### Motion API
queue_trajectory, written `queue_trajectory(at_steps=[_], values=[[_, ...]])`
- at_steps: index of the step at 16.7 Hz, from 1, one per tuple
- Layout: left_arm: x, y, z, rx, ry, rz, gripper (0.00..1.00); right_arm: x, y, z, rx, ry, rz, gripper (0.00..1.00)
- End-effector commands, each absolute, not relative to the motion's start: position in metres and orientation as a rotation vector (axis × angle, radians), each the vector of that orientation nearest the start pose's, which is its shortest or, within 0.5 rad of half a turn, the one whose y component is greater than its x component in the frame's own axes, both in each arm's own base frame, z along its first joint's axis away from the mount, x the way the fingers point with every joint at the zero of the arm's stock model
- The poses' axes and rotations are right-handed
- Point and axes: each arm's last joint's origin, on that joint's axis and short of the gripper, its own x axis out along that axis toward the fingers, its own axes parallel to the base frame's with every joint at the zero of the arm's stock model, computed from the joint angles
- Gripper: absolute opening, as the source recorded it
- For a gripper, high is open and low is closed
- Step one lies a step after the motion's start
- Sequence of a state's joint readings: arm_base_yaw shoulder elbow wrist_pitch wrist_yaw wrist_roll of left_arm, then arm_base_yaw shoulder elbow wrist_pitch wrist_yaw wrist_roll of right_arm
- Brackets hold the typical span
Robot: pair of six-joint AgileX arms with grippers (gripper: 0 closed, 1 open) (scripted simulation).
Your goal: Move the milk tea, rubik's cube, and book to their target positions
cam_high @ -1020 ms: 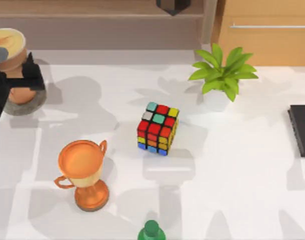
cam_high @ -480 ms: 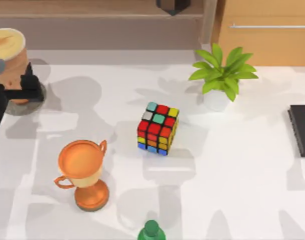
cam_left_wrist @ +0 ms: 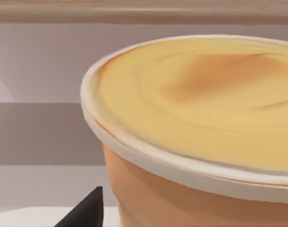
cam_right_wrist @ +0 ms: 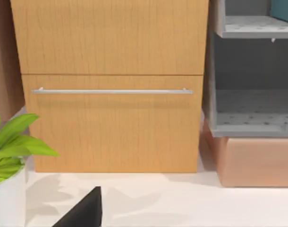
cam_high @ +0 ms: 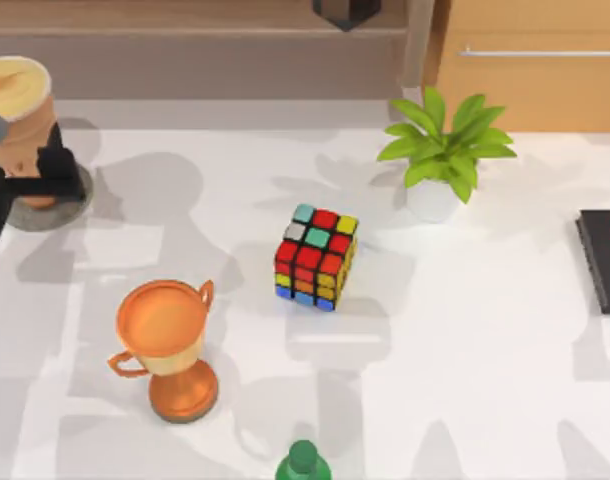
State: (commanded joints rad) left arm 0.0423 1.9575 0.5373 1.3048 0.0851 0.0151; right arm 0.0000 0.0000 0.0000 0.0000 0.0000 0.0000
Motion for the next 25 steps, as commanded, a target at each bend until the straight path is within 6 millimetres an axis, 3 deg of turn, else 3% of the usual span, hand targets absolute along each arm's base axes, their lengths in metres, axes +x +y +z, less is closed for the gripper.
queue_trajectory(at_steps=[7, 14, 17, 20, 25], values=[[0.302, 0.013, 0.138, -0.008, 0.119, -0.023, 1.0, 0.106, -0.001, 0.16, 0.0, 0.0, 0.0, 1.0], [0.303, 0.012, 0.145, -0.004, 0.106, -0.025, 1.0, 0.106, -0.001, 0.16, 0.0, 0.0, 0.0, 1.0], [0.32, 0.006, 0.164, 0.008, 0.089, -0.043, 1.0, 0.106, -0.001, 0.16, 0.0, 0.0, 0.0, 1.0], [0.351, -0.012, 0.189, 0.02, 0.115, -0.099, 1.0, 0.106, -0.001, 0.16, 0.0, 0.0, 0.0, 1.0], [0.404, -0.073, 0.225, 0.027, 0.338, -0.253, 1.0, 0.106, -0.001, 0.16, 0.0, 0.0, 0.0, 1.0]])
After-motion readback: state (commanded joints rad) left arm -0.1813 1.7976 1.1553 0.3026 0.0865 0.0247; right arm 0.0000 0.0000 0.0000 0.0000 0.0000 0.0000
